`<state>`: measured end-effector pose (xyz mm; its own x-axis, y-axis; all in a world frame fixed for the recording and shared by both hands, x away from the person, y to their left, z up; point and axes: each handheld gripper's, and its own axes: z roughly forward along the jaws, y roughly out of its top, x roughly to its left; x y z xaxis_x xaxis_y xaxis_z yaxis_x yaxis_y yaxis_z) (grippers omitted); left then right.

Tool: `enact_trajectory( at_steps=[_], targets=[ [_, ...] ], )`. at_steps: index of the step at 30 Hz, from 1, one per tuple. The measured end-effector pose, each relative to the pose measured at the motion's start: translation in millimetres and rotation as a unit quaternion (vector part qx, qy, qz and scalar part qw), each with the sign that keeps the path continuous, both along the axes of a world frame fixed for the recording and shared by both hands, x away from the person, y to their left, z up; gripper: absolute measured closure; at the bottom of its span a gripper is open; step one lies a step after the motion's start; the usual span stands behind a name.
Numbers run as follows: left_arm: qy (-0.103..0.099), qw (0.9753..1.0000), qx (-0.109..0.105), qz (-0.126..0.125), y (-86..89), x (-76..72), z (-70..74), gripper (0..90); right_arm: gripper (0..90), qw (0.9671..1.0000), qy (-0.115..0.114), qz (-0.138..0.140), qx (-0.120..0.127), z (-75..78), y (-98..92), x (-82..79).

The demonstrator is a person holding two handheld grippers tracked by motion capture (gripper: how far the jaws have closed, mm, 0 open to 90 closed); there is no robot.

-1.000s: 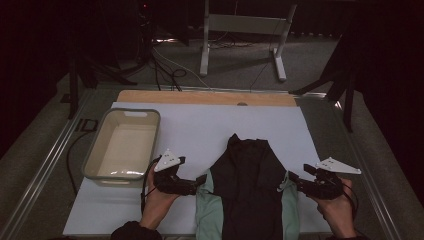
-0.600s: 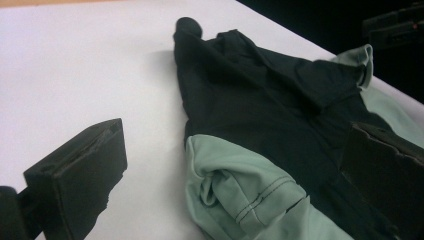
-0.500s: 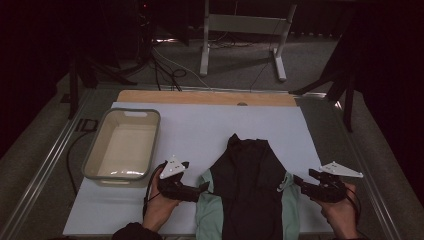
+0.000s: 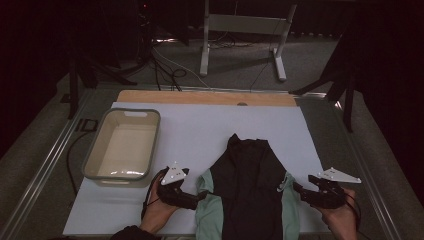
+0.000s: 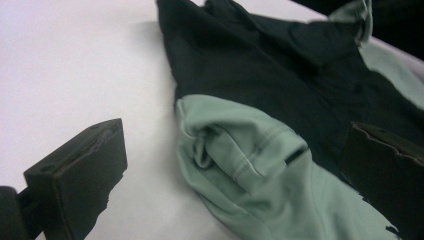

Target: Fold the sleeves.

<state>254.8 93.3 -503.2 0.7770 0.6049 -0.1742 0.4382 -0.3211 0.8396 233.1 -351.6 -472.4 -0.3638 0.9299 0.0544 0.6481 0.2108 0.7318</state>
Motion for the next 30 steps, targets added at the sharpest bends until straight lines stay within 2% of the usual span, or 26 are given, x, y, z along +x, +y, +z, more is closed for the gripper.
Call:
enact_trajectory(
  at_steps=[8,11,13,16,21,27,30],
  targets=[
    [0.015,0.9993,0.028,-0.018,-7.1,-3.5,-6.1,1.4,30.3,1.0,0.006,0.0,0.007,-6.5,-2.1,-1.2],
    [0.026,0.9989,0.036,-0.013,-7.8,-2.6,-9.6,2.1,28.9,0.9999,0.008,-0.002,0.012,-6.9,-2.5,-1.4],
    [0.038,0.9984,0.04,-0.013,-8.4,-2.2,-12.2,5.4,28.1,0.9999,0.008,-0.001,0.014,-6.8,-2.6,-1.8],
    [0.044,0.9978,0.049,-0.004,-10.0,-1.5,-15.8,10.0,27.9,0.9998,0.009,0.001,0.015,-7.2,-2.6,-2.8],
    [0.046,0.9961,0.072,0.019,-11.9,1.0,-20.1,16.7,28.0,0.9998,0.012,0.002,0.018,-8.1,-4.4,-5.4],
    [0.041,0.9939,0.101,0.018,-21.2,-0.9,-25.1,17.0,28.2,0.9997,0.017,0.004,0.018,-9.4,-5.4,-7.5],
    [0.039,0.994,0.102,0.01,-22.2,-1.9,-24.4,24.9,28.5,0.9996,0.02,0.006,0.016,-10.5,-5.0,-8.8]
  ],
)
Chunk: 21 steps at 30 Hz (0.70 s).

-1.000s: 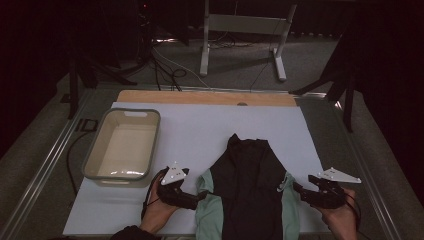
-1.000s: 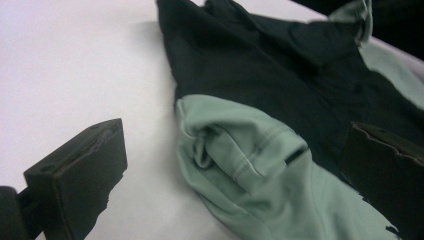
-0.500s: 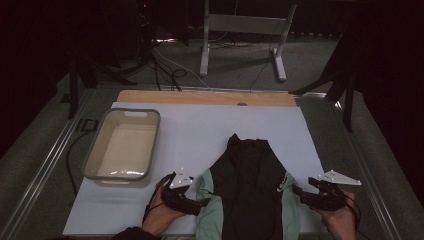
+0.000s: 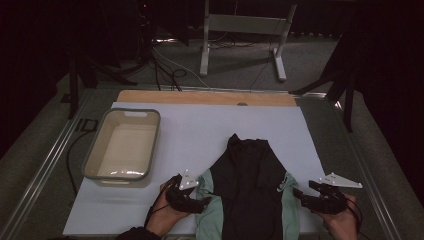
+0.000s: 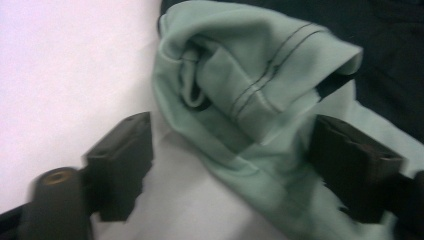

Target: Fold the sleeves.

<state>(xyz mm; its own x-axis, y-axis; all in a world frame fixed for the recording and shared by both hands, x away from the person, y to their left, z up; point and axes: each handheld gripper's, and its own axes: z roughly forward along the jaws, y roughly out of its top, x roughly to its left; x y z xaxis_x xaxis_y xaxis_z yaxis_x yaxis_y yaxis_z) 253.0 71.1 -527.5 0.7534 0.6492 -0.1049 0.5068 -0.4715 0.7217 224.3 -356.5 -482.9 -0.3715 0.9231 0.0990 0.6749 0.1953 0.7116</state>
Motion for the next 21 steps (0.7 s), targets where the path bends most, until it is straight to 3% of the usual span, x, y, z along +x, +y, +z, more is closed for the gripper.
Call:
enact_trajectory(
  at_steps=[2,3,13,21],
  targets=[
    [-0.003,1.0,0.008,0.002,0.1,-0.1,1.2,29.3,28.9,1.0,0.002,0.001,-0.001,-0.9,0.1,-0.4],
    [-0.004,0.9999,0.016,0.002,0.8,-0.2,2.3,38.6,29.0,1.0,0.006,0.004,-0.002,-2.7,0.4,-0.9],
    [0.013,0.9999,0.011,0.001,-2.9,-2.4,5.5,81.2,28.0,0.9989,0.044,0.014,-0.012,-16.5,4.2,2.9],
    [0.001,0.9993,0.016,0.034,1.4,2.0,9.1,86.4,39.6,0.9972,0.07,0.027,-0.009,-25.6,7.4,11.2]
  ],
)
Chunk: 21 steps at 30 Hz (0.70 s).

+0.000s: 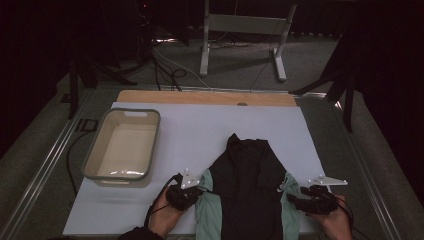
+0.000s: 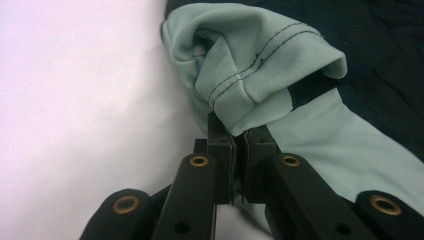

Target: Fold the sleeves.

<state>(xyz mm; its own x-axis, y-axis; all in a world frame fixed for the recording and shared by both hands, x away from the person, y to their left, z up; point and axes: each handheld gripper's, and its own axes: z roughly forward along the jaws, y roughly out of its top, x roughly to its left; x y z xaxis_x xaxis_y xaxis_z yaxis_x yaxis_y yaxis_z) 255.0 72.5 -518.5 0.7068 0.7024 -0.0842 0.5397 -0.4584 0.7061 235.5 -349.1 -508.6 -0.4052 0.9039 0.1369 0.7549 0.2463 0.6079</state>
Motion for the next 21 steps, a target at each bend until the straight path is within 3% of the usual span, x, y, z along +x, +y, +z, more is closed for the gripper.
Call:
enact_trajectory(
  at_steps=[7,11,17,21],
  targets=[
    [-0.003,0.9999,0.002,0.011,2.0,2.8,0.8,86.5,66.3,0.9994,0.013,0.018,0.026,0.8,2.0,1.8],
    [-0.007,0.9999,0.007,0.012,1.0,2.7,1.3,86.5,83.8,0.9997,0.009,0.021,0.011,2.6,3.3,2.1],
    [-0.014,0.9996,0.015,0.02,-0.2,6.0,1.7,86.5,86.4,0.9994,-0.007,0.027,-0.021,4.5,12.2,4.9],
    [-0.017,0.9991,0.016,0.035,4.0,9.2,2.9,86.5,86.5,0.9991,-0.014,0.025,-0.03,4.3,19.1,13.6]
  ],
)
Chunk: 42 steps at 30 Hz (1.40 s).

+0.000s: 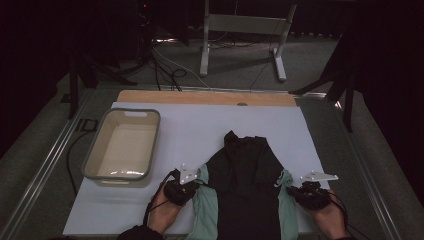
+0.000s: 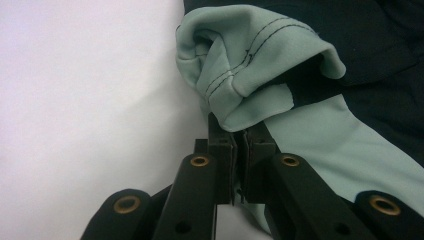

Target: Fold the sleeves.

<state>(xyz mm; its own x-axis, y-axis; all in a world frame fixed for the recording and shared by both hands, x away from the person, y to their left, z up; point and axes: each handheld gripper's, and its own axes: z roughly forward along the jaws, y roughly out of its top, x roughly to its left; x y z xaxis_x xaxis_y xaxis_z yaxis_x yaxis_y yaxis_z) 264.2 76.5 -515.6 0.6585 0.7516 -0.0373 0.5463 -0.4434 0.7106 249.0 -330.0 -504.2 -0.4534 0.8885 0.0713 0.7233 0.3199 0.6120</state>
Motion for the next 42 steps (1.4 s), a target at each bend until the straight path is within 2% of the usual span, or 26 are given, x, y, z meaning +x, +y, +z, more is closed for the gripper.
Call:
enact_trajectory(
  at_steps=[7,20,26,36,42],
  targets=[
    [-0.001,0.9998,0.001,0.022,6.0,6.2,1.0,86.5,86.8,0.9997,-0.014,-0.002,-0.019,0.8,14.6,17.9],
    [-0.002,0.9978,-0.001,0.066,10.7,24.0,-2.6,86.1,87.0,0.9987,-0.034,-0.024,-0.029,-0.2,31.2,48.4],
    [0.006,0.9979,-0.015,0.063,13.1,22.8,-2.3,83.8,87.0,0.9986,-0.036,-0.021,-0.032,0.2,32.8,47.1],
    [0.008,0.9983,-0.015,0.056,14.2,21.8,-2.3,84.8,86.9,0.9988,-0.035,-0.017,-0.031,0.9,32.2,44.7],
    [0.01,0.9983,-0.007,0.057,16.2,20.2,-1.4,86.1,86.9,0.9991,-0.033,-0.014,-0.021,0.6,33.5,41.8]
  ],
)
